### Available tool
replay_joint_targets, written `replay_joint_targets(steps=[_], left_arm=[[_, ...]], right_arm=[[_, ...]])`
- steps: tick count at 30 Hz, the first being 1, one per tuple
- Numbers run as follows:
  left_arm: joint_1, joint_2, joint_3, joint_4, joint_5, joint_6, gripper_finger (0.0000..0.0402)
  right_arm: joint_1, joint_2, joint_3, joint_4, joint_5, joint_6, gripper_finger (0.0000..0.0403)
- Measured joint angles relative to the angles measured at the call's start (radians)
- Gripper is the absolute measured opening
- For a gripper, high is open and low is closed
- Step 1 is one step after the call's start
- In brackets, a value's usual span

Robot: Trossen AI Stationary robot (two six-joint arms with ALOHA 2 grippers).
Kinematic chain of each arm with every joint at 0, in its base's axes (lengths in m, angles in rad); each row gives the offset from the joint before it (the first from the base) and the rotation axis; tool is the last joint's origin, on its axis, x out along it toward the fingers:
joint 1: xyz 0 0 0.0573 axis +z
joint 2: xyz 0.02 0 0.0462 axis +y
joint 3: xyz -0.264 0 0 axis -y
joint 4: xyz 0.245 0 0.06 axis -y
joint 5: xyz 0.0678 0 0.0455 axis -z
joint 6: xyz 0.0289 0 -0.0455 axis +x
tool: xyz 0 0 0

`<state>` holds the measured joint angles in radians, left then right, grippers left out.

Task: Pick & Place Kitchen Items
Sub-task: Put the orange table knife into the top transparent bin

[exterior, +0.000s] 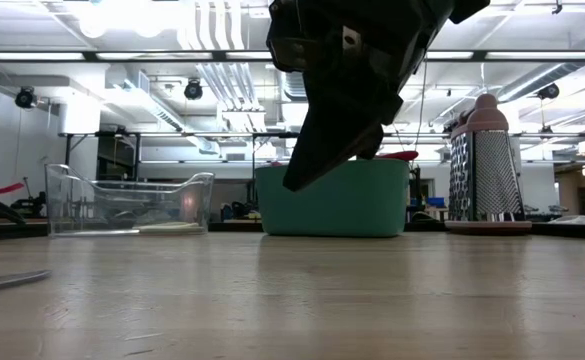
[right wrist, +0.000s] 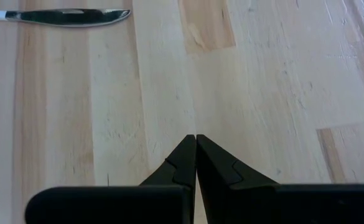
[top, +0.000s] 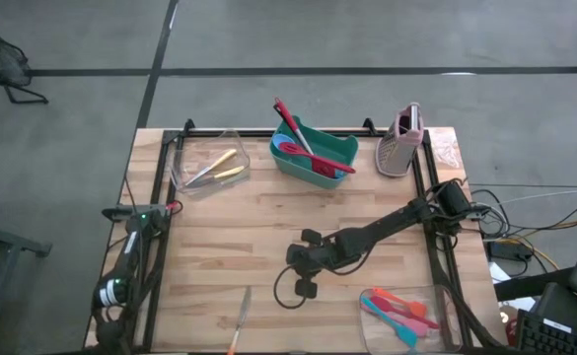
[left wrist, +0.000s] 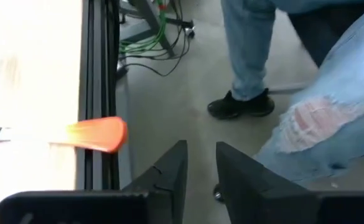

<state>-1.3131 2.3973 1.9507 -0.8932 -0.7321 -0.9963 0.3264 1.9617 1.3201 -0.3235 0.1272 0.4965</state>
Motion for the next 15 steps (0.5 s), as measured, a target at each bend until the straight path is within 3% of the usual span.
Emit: replay_joint_targets(steps=[6,10,15], left_arm=[[0.0,0.001,-0.01,-0.077,-0.016,0.001,0.008],[0.0,0.0,-0.01,-0.066,-0.128,-0.048,0.008],[0.005,-0.009,-0.01,-0.065,-0.171,-0.144,0.008]], right_arm=[[0.0,0.0,0.0,0.001,0.001,0.0,0.0008],[-0.003,0.0,0.0,0.001,0.003,-0.006,0.0008],[-0.007,0.0,0.0,0.005,0.003,-0.006,0.0008]])
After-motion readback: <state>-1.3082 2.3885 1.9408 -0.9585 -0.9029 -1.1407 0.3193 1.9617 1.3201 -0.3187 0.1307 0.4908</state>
